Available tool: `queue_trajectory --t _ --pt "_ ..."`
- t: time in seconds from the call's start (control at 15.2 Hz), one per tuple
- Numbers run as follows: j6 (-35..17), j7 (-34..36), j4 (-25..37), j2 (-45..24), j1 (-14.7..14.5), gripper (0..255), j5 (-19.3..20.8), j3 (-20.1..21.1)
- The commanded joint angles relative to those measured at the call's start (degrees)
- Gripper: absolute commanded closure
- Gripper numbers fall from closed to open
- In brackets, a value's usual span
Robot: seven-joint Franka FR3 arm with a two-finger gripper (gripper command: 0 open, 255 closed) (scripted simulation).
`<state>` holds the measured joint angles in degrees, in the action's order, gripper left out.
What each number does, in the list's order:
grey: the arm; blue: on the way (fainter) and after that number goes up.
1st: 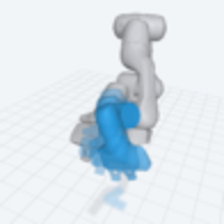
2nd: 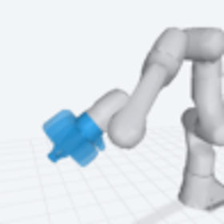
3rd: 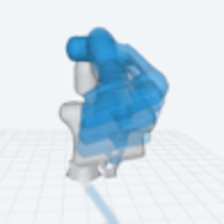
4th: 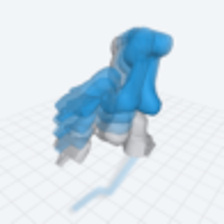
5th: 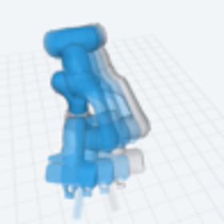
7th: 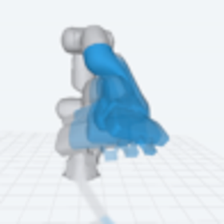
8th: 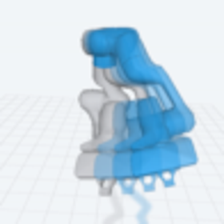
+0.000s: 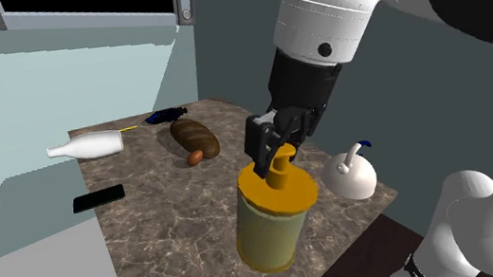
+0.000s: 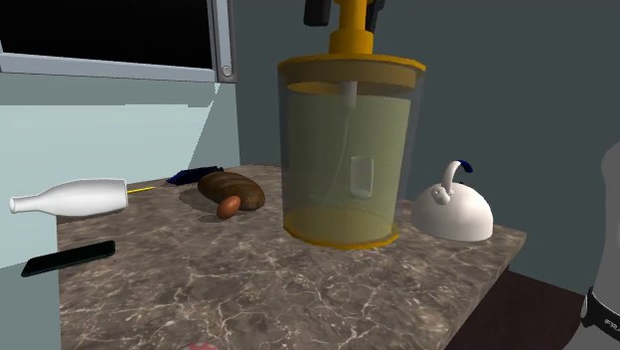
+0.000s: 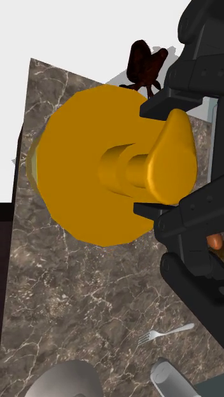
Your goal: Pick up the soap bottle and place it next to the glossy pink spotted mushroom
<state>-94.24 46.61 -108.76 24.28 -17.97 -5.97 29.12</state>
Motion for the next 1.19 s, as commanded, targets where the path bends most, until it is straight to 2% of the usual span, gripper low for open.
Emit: queue_trajectory --t 0.0,1.12 --pt "-1.6 -0.2 -2.1 0.6 -0.2 255 -0.3 -0.1" --pt "-14.4 0.0 -16.7 2.5 -1.2 255 -1.7 1.2"
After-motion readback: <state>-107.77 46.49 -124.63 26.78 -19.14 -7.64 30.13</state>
